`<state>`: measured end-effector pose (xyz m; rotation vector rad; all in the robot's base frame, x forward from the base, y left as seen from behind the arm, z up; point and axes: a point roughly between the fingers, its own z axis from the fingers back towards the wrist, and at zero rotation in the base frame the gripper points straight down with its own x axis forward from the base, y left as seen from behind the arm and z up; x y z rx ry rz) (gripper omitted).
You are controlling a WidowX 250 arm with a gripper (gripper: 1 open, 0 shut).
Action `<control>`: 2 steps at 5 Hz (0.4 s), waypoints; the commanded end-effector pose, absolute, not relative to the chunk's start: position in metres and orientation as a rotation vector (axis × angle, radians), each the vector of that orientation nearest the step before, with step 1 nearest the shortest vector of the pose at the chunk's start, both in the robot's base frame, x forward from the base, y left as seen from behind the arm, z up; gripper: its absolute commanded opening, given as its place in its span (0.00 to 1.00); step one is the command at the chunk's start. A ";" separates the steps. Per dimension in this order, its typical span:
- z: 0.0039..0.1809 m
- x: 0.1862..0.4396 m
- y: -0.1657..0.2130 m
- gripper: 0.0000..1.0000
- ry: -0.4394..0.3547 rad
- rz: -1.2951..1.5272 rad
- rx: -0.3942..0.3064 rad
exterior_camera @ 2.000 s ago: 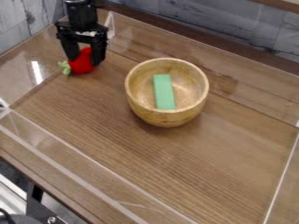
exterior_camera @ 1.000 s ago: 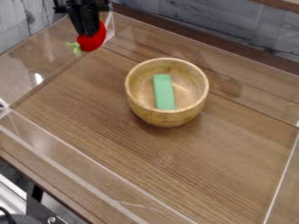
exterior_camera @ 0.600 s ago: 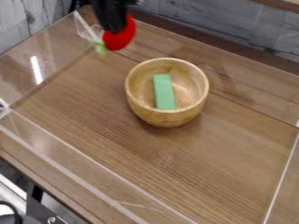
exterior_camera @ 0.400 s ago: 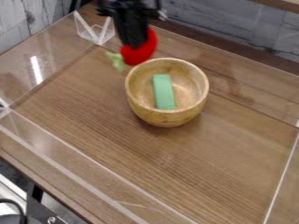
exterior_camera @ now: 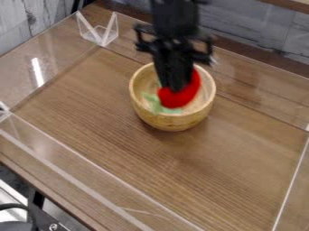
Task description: Move the red fruit to the right side of the table
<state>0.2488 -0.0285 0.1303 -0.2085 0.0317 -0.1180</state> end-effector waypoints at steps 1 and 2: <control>0.130 0.239 -0.057 0.00 -0.001 -0.132 -0.204; 0.111 0.228 -0.072 0.00 0.013 -0.153 -0.208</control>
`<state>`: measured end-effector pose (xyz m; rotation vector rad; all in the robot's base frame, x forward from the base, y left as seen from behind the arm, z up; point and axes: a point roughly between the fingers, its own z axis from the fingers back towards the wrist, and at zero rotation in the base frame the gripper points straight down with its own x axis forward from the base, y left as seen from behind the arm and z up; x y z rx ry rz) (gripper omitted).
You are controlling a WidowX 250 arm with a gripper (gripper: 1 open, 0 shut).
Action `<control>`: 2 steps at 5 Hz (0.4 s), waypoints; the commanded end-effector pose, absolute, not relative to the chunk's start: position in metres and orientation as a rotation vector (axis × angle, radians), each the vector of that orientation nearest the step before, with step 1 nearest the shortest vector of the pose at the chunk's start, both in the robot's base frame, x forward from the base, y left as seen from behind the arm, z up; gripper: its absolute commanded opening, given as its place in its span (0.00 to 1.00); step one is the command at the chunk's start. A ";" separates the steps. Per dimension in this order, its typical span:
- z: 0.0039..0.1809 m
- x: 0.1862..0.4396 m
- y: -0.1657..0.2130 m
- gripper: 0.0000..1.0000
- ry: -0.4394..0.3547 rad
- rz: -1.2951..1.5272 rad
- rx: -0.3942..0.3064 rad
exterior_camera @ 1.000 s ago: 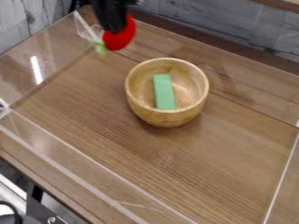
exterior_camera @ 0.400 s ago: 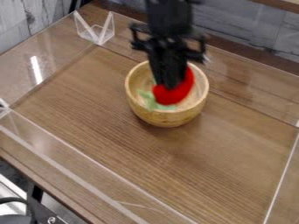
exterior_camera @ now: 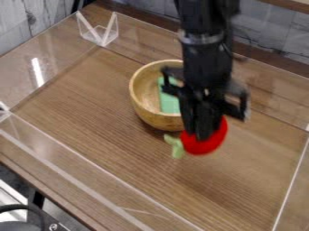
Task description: Move the red fruit to the right side of the table
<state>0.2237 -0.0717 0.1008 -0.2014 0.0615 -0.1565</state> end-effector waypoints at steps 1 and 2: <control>0.088 0.220 -0.080 0.00 0.022 -0.152 -0.211; 0.068 0.216 -0.081 0.00 0.043 -0.187 -0.202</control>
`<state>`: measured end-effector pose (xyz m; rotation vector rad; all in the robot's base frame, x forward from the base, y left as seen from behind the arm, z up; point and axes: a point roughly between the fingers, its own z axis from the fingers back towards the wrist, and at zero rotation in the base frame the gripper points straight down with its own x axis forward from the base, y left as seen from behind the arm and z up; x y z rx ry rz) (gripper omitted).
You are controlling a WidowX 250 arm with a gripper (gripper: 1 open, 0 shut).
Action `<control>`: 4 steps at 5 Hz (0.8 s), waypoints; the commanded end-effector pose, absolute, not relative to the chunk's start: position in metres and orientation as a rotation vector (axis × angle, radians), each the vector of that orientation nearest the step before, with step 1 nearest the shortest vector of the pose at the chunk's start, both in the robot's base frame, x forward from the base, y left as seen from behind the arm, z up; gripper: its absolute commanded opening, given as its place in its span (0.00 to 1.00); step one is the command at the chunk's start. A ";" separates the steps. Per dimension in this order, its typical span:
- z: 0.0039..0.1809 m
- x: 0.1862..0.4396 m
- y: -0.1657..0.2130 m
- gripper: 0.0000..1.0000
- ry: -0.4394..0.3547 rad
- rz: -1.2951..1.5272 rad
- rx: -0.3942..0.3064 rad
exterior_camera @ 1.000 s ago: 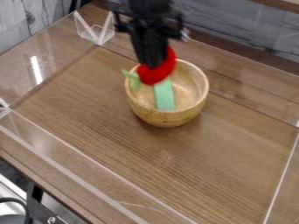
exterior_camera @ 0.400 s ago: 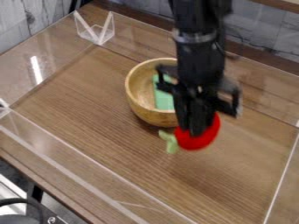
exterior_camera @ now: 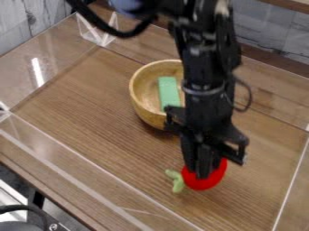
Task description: Move the red fruit to the right side of the table
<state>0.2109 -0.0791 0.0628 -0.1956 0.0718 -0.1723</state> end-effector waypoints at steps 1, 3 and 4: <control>0.057 0.218 -0.079 0.00 0.047 -0.204 -0.190; 0.061 0.217 -0.075 1.00 0.040 -0.189 -0.178; 0.065 0.217 -0.073 1.00 0.029 -0.173 -0.172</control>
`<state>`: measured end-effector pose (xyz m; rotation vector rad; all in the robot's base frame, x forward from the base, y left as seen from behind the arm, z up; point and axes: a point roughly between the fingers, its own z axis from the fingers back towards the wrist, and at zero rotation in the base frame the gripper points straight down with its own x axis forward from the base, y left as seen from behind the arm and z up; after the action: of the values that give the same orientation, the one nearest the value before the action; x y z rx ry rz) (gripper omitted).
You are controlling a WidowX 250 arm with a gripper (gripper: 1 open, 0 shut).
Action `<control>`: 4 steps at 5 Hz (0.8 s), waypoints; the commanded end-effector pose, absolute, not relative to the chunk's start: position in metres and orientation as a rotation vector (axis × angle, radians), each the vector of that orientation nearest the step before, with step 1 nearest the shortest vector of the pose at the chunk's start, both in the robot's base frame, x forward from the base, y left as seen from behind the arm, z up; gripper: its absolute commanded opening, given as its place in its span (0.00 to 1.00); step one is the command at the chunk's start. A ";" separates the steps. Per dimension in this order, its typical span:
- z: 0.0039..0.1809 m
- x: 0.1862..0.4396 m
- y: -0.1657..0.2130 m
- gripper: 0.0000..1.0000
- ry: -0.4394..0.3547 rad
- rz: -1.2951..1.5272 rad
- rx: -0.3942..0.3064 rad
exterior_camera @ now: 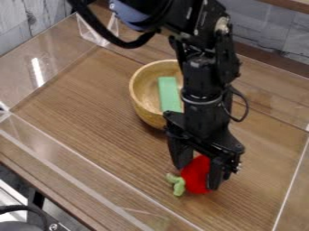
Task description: Move the red fruit to the right side of the table
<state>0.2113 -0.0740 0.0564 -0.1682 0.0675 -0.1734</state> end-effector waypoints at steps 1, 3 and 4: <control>0.067 0.217 -0.072 1.00 0.019 -0.158 -0.171; 0.079 0.220 -0.067 1.00 -0.013 -0.147 -0.181; 0.093 0.224 -0.063 1.00 -0.057 -0.133 -0.179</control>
<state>0.2153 -0.0637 0.0825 -0.1769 -0.0074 -0.1330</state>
